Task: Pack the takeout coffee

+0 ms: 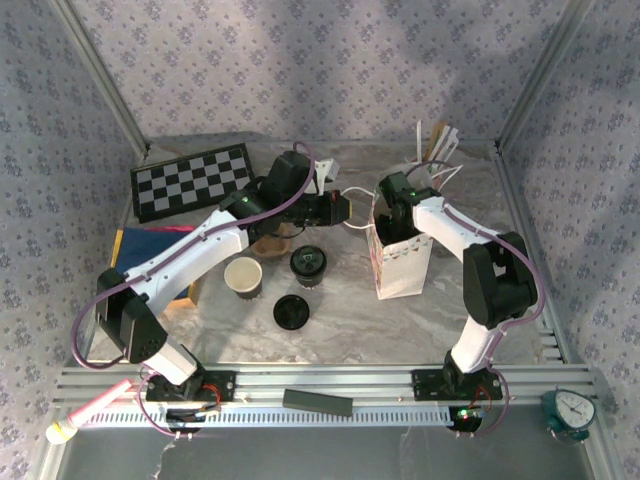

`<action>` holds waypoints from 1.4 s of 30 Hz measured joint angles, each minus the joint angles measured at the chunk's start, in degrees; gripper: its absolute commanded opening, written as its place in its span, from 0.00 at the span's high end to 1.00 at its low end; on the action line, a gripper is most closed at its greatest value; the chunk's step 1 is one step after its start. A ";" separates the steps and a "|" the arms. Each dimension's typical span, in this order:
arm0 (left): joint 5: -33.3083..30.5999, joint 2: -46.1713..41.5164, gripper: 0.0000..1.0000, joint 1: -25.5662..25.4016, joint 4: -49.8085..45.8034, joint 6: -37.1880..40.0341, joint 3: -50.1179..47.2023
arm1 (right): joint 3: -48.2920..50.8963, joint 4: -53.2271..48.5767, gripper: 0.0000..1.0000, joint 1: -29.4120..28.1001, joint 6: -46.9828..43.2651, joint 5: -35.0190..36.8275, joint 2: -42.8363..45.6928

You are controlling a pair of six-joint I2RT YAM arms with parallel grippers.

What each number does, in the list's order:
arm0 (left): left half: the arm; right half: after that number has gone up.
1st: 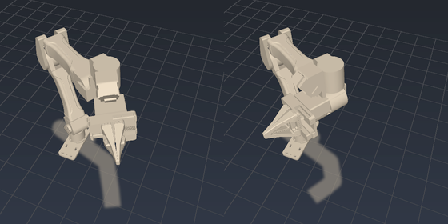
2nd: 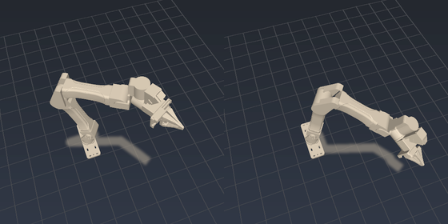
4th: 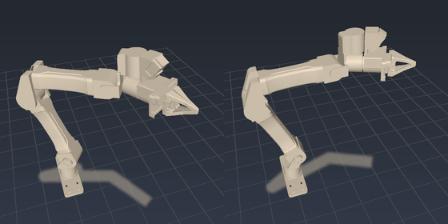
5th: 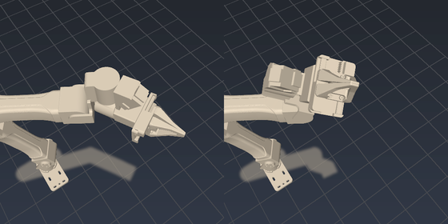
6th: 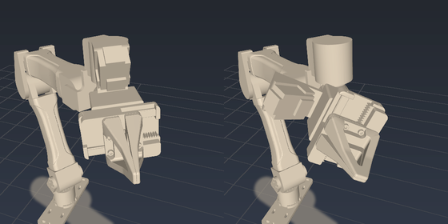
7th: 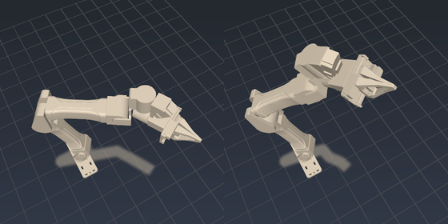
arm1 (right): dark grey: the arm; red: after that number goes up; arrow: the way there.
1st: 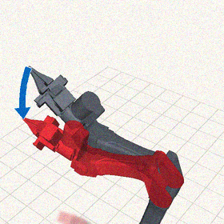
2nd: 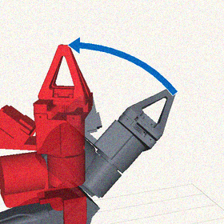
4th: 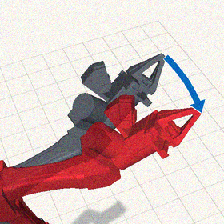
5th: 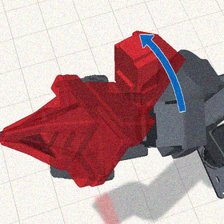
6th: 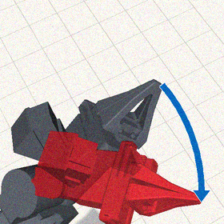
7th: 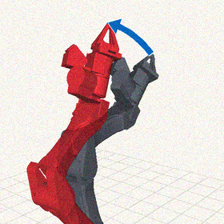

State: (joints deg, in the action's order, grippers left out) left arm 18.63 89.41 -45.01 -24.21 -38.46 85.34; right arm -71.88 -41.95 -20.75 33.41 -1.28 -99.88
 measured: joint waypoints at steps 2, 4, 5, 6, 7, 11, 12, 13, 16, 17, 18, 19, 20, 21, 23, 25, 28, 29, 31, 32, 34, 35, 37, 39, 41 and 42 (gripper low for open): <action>0.02 0.02 1.00 0.00 -0.02 0.00 0.00 | 0.00 0.00 1.00 0.00 0.00 0.00 0.00; 0.00 0.02 1.00 0.00 -0.02 0.00 0.00 | 0.00 0.00 1.00 0.00 0.00 0.00 0.00; 0.02 0.02 1.00 0.00 -0.02 0.00 0.00 | 0.02 0.00 1.00 0.00 0.00 0.00 0.00; 0.02 0.02 1.00 0.00 -0.02 0.00 0.00 | 0.02 0.00 1.00 0.00 0.00 0.00 0.00; 0.02 0.02 1.00 0.00 -0.02 0.00 0.00 | 0.02 0.00 1.00 0.00 0.00 0.00 0.00; 0.02 0.02 1.00 0.00 -0.02 0.00 0.00 | 0.02 0.02 1.00 0.00 0.00 0.00 0.00; 0.00 0.02 1.00 0.00 -0.02 0.00 0.00 | 0.02 0.02 1.00 0.00 0.00 -0.02 0.00; 0.02 0.02 1.00 0.00 -0.02 0.00 0.00 | 0.02 0.02 1.00 0.00 0.00 0.00 0.00; 0.02 0.02 1.00 0.00 -0.02 0.00 0.00 | 0.07 0.04 1.00 -0.02 0.00 -0.02 0.00; 0.02 0.02 1.00 0.00 -0.02 0.00 0.00 | 0.07 0.04 1.00 -0.02 0.00 -0.02 0.00; 0.02 0.02 1.00 0.00 -0.02 0.02 0.00 | 0.07 0.04 1.00 -0.02 0.00 0.00 0.00; 0.02 0.02 1.00 0.00 -0.02 0.00 0.00 | 0.07 0.04 1.00 -0.07 0.00 -0.02 0.00; 0.02 0.02 1.00 0.00 -0.02 0.00 0.00 | 0.07 0.07 1.00 -0.17 0.00 0.00 0.00; 0.02 0.02 1.00 0.00 -0.02 0.00 0.00 | 0.07 0.07 1.00 -0.17 0.00 -0.02 0.00; 0.02 0.02 1.00 0.00 -0.02 0.00 0.00 | 0.09 0.15 1.00 -0.28 0.00 0.00 -0.04; 0.02 0.02 1.00 0.00 -0.02 0.00 0.00 | 0.13 0.24 1.00 -0.31 0.00 -0.02 -0.11; 0.02 0.02 1.00 0.00 -0.02 0.00 0.00 | 0.24 0.48 1.00 -0.52 -0.02 -0.04 -0.22; 0.02 0.02 1.00 0.00 -0.02 0.00 0.00 | 0.33 0.52 1.00 -0.63 -0.02 -0.04 -0.26; 0.02 0.02 1.00 0.00 -0.02 0.00 0.00 | 0.39 0.68 1.00 -0.96 0.00 -0.07 -0.35; 0.02 0.02 1.00 0.00 -0.02 0.00 0.00 | 0.39 0.81 1.00 -1.18 0.00 -0.07 -0.44; 0.02 0.02 1.00 0.00 -0.02 0.00 0.00 | 0.39 1.01 1.00 -1.62 0.00 -0.09 -0.70; 0.02 0.02 1.00 0.00 -0.02 0.00 0.00 | 0.39 1.11 1.00 -1.86 0.00 -0.09 -0.90; 0.02 0.02 1.00 0.00 -0.02 0.00 0.00 | 0.39 1.38 1.00 -2.16 0.00 -0.17 -1.29; 0.02 0.02 1.00 0.00 -0.02 0.00 0.00 | 0.39 1.53 1.00 -2.27 0.00 -0.24 -1.62; 0.02 0.02 1.00 0.00 -0.02 0.00 0.00 | 0.39 1.57 1.00 -2.27 0.00 -0.24 -1.79; 0.02 0.02 1.00 0.00 -0.02 0.00 0.00 | 0.39 1.64 1.00 -2.27 0.00 -0.24 -1.81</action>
State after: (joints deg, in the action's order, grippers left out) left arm 18.65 89.43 -45.01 -24.23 -38.46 85.34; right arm -71.48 -40.32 -23.03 33.41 -1.52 -101.69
